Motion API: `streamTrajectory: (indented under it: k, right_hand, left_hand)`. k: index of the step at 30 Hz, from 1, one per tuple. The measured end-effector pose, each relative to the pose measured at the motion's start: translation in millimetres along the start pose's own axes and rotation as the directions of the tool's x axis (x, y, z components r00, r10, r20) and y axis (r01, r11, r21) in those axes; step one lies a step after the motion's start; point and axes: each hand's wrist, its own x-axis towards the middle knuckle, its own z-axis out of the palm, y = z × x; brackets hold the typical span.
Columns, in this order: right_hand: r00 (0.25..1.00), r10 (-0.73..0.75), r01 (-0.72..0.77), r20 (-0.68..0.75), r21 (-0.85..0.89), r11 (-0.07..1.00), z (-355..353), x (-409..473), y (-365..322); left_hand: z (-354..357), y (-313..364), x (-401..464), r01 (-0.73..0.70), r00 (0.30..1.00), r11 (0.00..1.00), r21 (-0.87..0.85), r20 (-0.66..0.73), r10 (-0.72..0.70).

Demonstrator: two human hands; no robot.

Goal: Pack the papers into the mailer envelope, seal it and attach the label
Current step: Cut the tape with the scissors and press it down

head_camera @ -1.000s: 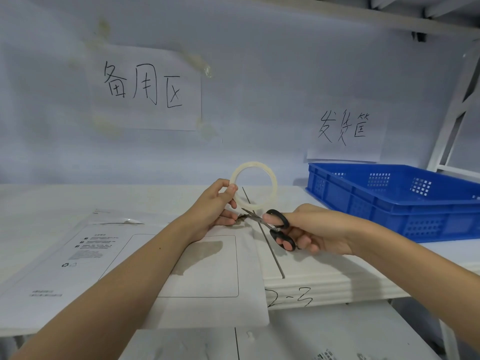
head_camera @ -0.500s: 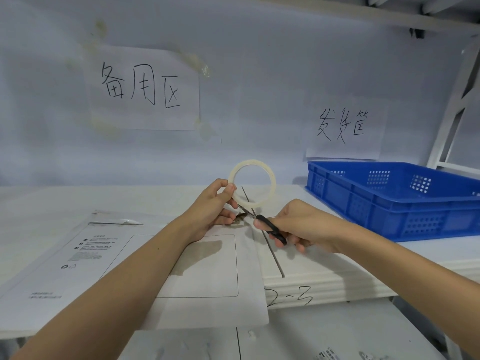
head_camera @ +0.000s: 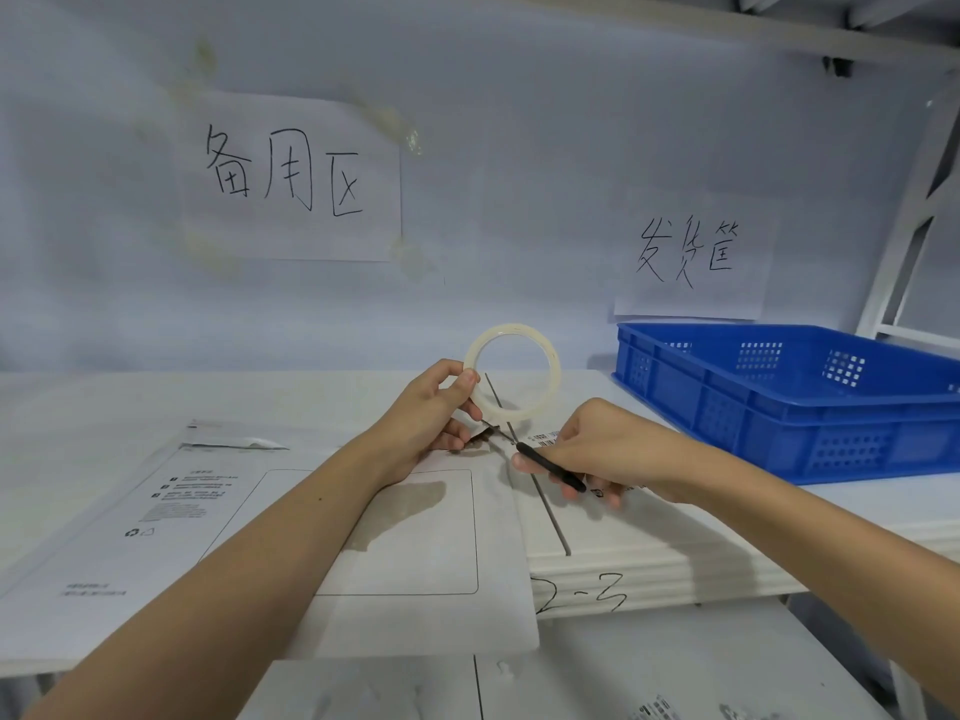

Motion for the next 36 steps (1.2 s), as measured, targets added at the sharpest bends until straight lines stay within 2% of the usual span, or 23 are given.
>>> streamTrajectory:
  k: [11,16,22,27,33,36]
  right_hand:
    - [0.994,-0.034,0.019,-0.108,-0.139,0.990,7.4,-0.5,-4.8]
    - [0.993,-0.046,0.033,-0.111,-0.114,0.993,9.4,4.2,-3.8]
    - [0.999,-0.034,0.036,-0.036,0.050,0.998,4.2,5.0,-5.2]
    - [0.999,-0.050,0.049,0.012,0.112,0.993,5.5,6.4,-4.2]
    - [0.999,-0.042,0.041,0.007,0.102,0.994,4.3,5.2,-3.3]
    - [0.999,0.002,-0.004,0.045,0.033,0.999,1.7,-0.6,-2.2]
  left_hand:
    - [-0.8,0.4,-0.2,0.001,1.000,1.000,-0.023,0.006,-0.001]
    - [-0.5,-0.6,-0.4,-0.005,1.000,1.000,-0.021,0.010,0.005]
    - [-1.1,-1.2,0.5,-0.008,1.000,1.000,-0.018,0.014,0.009]
    - [-0.7,0.0,-0.8,-0.017,1.000,1.000,-0.007,0.022,0.017]
    - [0.0,0.1,-0.8,-0.011,1.000,1.000,-0.030,0.021,0.011]
    - [-0.2,0.0,-0.7,-0.010,1.000,0.998,-0.055,0.001,0.010]
